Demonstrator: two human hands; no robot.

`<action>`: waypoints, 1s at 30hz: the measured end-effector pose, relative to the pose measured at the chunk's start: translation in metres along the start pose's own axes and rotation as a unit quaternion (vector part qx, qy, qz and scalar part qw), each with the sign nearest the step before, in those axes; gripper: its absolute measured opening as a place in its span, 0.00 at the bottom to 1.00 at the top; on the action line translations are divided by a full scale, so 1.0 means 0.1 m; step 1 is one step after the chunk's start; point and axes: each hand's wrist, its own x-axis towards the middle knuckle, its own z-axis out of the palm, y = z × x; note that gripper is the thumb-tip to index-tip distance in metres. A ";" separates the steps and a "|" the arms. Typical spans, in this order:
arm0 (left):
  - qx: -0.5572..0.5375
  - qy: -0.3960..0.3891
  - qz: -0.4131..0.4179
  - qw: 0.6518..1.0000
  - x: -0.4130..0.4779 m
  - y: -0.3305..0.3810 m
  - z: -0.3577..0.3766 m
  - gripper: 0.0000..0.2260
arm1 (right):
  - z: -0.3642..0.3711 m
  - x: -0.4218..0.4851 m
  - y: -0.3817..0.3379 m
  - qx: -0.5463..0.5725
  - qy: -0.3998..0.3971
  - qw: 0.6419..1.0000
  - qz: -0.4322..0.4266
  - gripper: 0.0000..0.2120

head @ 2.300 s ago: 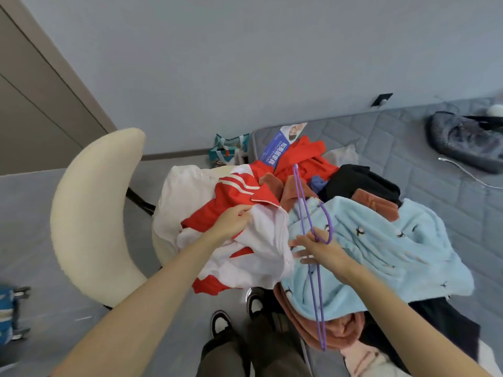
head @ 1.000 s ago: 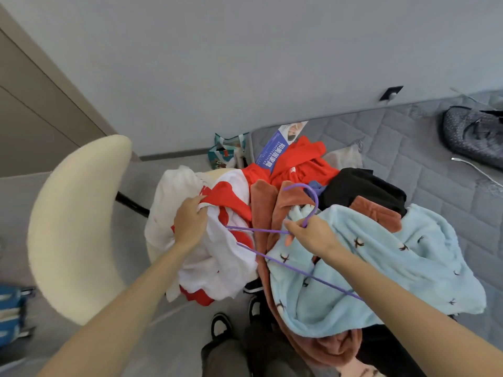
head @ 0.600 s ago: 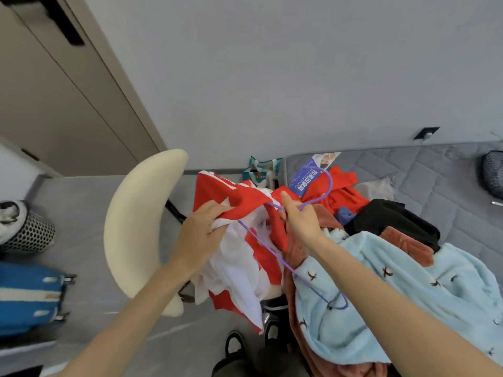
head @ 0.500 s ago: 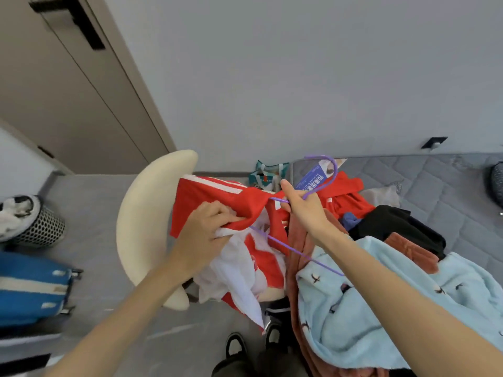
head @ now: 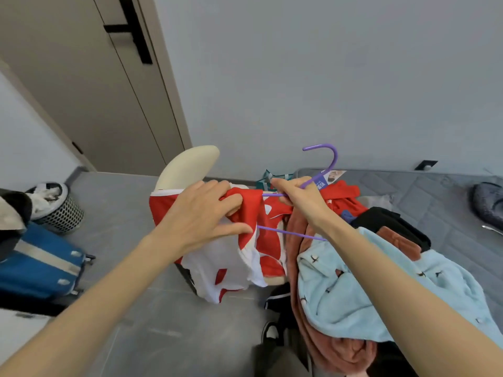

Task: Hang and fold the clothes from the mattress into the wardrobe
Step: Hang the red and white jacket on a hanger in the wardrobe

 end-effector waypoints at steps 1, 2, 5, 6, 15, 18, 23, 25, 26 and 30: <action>0.009 0.015 -0.006 1.000 -0.11 0.04 -0.08 0.21 | 0.08 -0.13 -0.05 0.003 0.004 1.000 -0.011 0.27; 0.019 0.029 -0.016 0.999 -0.23 0.08 -0.16 0.19 | 0.17 -0.27 -0.09 0.004 0.004 1.000 -0.026 0.27; 0.019 0.060 -0.063 0.996 -0.66 0.14 -0.43 0.14 | 0.50 -0.69 -0.27 -0.029 0.018 0.997 -0.071 0.29; 0.012 0.068 -0.087 0.994 -0.83 0.16 -0.53 0.13 | 0.61 -0.82 -0.34 -0.050 0.030 0.995 -0.087 0.29; -0.075 0.175 -0.383 0.904 -2.14 0.34 -1.46 0.19 | 1.37 -1.88 -0.55 -0.141 0.188 0.936 -0.263 0.17; -0.097 0.220 -0.421 0.875 -2.51 0.47 -1.71 0.20 | 1.65 -2.14 -0.38 -0.221 0.016 0.947 -0.231 0.16; -0.131 0.255 -0.434 0.854 -3.02 0.84 -2.13 0.22 | 2.11 -2.50 -0.01 -0.235 -0.153 0.940 -0.195 0.12; -0.139 0.259 -0.438 0.849 -3.18 1.06 -2.28 0.22 | 2.32 -2.63 0.08 -0.254 -0.218 0.926 -0.174 0.18; -0.146 0.261 -0.442 0.846 -3.26 1.17 -2.36 0.22 | 2.42 -2.71 0.12 -0.261 -0.247 0.918 -0.168 0.19; -0.144 0.269 -0.473 0.827 -3.67 1.55 -2.66 0.21 | 2.78 -3.16 0.08 -0.212 -0.336 0.905 -0.152 0.08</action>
